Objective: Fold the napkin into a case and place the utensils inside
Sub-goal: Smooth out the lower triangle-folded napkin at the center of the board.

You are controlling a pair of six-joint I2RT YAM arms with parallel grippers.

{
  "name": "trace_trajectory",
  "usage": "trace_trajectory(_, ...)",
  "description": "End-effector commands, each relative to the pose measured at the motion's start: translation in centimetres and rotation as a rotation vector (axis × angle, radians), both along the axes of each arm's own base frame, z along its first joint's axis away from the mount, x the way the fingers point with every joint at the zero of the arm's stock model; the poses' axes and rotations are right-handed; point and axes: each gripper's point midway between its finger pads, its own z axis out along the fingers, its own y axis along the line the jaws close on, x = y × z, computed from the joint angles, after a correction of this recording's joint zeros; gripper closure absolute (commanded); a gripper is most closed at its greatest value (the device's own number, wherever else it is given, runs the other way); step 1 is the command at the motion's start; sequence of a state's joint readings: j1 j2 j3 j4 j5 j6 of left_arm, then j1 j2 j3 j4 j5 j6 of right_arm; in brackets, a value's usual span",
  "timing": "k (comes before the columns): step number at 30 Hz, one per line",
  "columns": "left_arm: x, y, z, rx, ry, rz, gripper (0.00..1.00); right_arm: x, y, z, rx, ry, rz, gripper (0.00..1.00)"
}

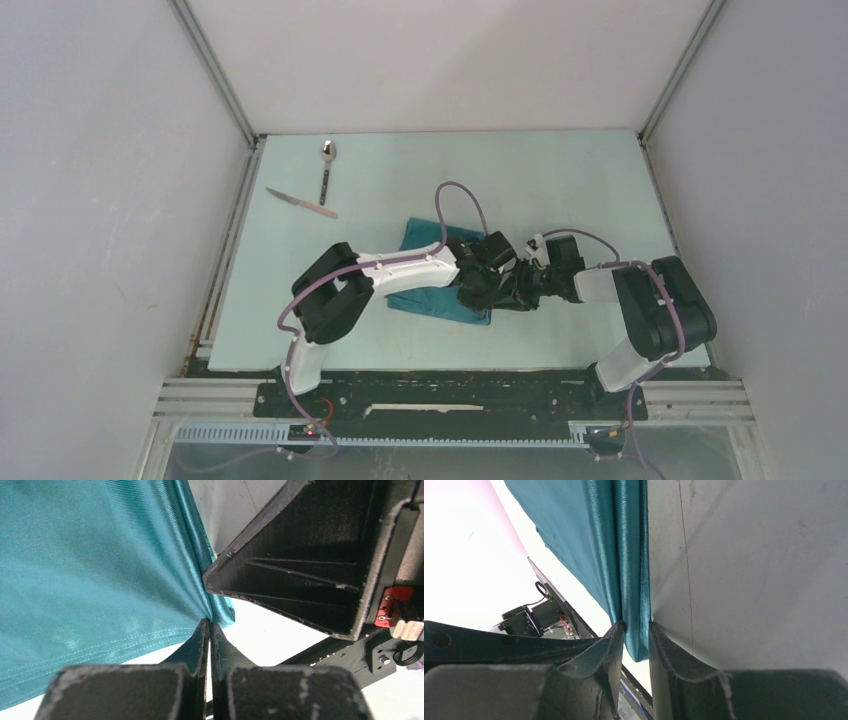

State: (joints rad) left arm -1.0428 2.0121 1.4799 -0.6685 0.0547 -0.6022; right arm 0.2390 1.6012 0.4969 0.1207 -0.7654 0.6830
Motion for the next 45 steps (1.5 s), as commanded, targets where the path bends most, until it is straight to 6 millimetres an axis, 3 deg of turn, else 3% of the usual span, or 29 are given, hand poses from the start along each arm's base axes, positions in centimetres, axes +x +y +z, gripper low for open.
trace_trajectory(1,0.0,-2.0,3.2,-0.085,-0.009,0.000,1.00,-0.3,-0.3,-1.2,-0.041,0.007,-0.005,0.66)
trace_trajectory(7,0.1,-2.5,3.8,-0.100,-0.011,0.006,1.00,-0.4,-0.4,-1.4,-0.047,0.012,-0.006,0.68)
trace_trajectory(12,-0.1,-2.6,3.5,-0.096,0.005,0.002,1.00,-0.3,-0.3,-1.4,-0.043,0.014,-0.006,0.79)
trace_trajectory(21,-1.2,-3.3,3.0,-0.099,0.038,-0.025,1.00,-0.2,-0.3,-1.6,-0.041,0.019,-0.012,0.82)
trace_trajectory(37,-1.1,-2.2,2.4,-0.057,0.023,-0.028,0.99,-0.2,-0.3,-1.5,-0.044,0.015,-0.011,0.82)
trace_trajectory(40,-1.2,-2.1,3.3,-0.066,0.014,-0.037,0.81,-0.2,-0.3,-1.1,-0.042,0.009,-0.012,0.75)
trace_trajectory(42,-1.2,-2.1,5.4,-0.105,-0.006,-0.047,0.65,-0.2,-0.6,-1.0,-0.056,0.006,-0.021,0.70)
trace_trajectory(45,-1.2,-1.7,8.7,-0.170,-0.027,-0.061,0.50,-0.6,-1.8,-0.7,-0.118,0.013,-0.034,0.60)
